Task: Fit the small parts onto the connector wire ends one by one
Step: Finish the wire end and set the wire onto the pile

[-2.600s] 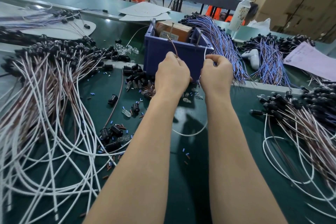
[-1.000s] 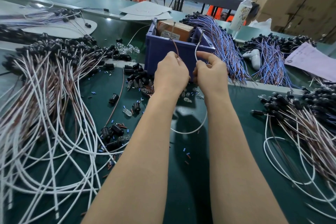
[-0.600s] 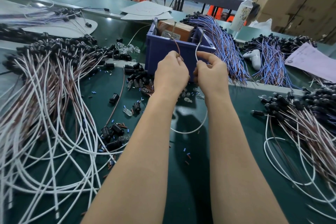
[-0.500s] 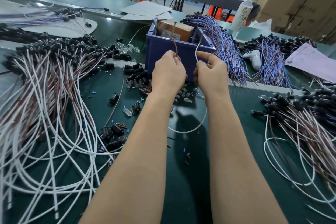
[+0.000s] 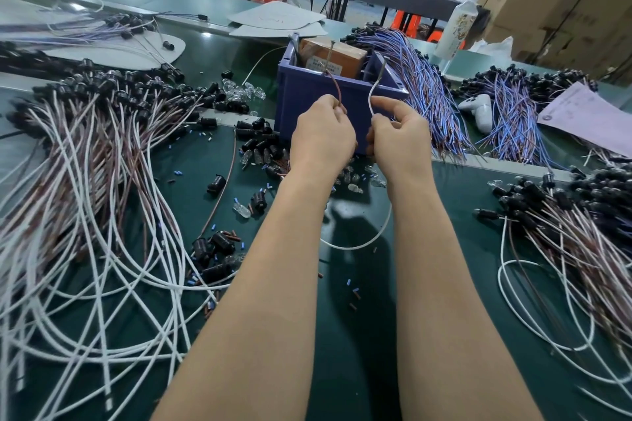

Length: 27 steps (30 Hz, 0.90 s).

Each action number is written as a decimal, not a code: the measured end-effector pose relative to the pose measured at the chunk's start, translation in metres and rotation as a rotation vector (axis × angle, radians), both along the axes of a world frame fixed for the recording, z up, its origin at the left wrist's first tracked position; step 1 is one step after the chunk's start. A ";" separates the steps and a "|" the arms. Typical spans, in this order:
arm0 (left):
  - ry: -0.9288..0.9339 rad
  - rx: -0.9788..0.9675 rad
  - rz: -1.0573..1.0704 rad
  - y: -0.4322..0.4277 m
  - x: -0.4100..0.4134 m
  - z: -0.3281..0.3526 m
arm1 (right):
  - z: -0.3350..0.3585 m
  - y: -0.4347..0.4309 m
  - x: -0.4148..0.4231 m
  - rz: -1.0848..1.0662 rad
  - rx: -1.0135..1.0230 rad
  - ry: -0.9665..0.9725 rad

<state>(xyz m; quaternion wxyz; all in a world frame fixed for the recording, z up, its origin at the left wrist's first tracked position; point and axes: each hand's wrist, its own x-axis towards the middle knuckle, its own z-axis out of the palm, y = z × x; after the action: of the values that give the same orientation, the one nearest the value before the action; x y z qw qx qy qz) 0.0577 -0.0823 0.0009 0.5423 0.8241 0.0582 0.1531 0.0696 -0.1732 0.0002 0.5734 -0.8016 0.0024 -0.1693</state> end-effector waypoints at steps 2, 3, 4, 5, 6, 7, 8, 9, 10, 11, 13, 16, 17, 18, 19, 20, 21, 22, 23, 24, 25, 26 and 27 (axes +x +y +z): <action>0.003 0.007 -0.006 -0.001 0.000 0.000 | -0.001 0.000 0.001 -0.001 -0.003 -0.003; 0.005 0.011 -0.007 -0.001 0.000 -0.001 | -0.001 0.001 0.000 -0.002 -0.003 -0.001; 0.011 0.016 -0.003 -0.001 0.000 0.000 | -0.001 0.001 0.000 -0.003 -0.001 0.005; 0.017 0.023 0.003 -0.001 -0.001 0.000 | -0.001 0.001 -0.001 -0.005 -0.001 0.014; 0.025 0.031 0.002 -0.001 -0.001 0.001 | 0.000 0.000 -0.001 -0.015 -0.006 0.024; 0.043 0.049 -0.021 0.000 -0.002 0.003 | 0.003 -0.002 -0.002 -0.036 -0.023 0.027; 0.079 0.090 -0.083 0.001 -0.005 0.005 | 0.006 -0.004 -0.003 -0.075 -0.058 0.016; 0.138 0.167 -0.191 0.002 -0.007 0.009 | 0.009 -0.006 -0.003 -0.134 -0.100 -0.010; 0.215 0.276 -0.328 0.001 -0.010 0.012 | 0.013 -0.008 -0.004 -0.202 -0.135 -0.050; 0.298 0.391 -0.451 0.001 -0.013 0.016 | 0.017 -0.009 -0.005 -0.273 -0.161 -0.102; 0.383 0.518 -0.513 0.005 -0.017 0.022 | 0.025 -0.007 -0.011 -0.379 -0.184 -0.231; 0.259 0.314 -0.211 0.025 -0.016 0.031 | 0.033 0.002 -0.019 -0.207 -0.287 -0.298; 0.167 0.206 -0.043 0.033 -0.017 0.035 | 0.032 0.009 -0.021 -0.065 -0.380 -0.215; 0.077 0.123 0.105 0.041 -0.017 0.038 | 0.028 0.017 -0.023 0.085 -0.493 -0.095; -0.011 0.060 0.210 0.048 -0.018 0.042 | 0.020 0.028 -0.024 0.216 -0.616 0.025; -0.086 0.006 0.273 0.053 -0.019 0.045 | 0.011 0.039 -0.026 0.313 -0.741 0.110; -0.139 -0.036 0.307 0.055 -0.021 0.048 | 0.000 0.051 -0.028 0.375 -0.851 0.162; -0.165 -0.058 0.325 0.056 -0.021 0.049 | -0.011 0.062 -0.029 0.404 -0.932 0.185; -0.168 -0.057 0.328 0.055 -0.022 0.049 | -0.020 0.071 -0.031 0.401 -0.990 0.184; -0.151 -0.039 0.318 0.054 -0.022 0.047 | -0.027 0.078 -0.033 0.372 -1.028 0.161; -0.125 -0.011 0.301 0.053 -0.023 0.046 | -0.032 0.081 -0.034 0.335 -1.046 0.128; -0.093 0.024 0.283 0.053 -0.022 0.044 | -0.034 0.082 -0.034 0.308 -1.042 0.095; -0.058 0.063 0.266 0.054 -0.022 0.042 | -0.034 0.080 -0.034 0.299 -1.006 0.076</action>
<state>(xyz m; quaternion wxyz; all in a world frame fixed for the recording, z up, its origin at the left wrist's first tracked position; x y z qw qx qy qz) 0.0357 -0.0281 0.0426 0.4924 0.8210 0.1464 0.2493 0.0360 -0.0928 -0.0335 0.1348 -0.9750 -0.1729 -0.0364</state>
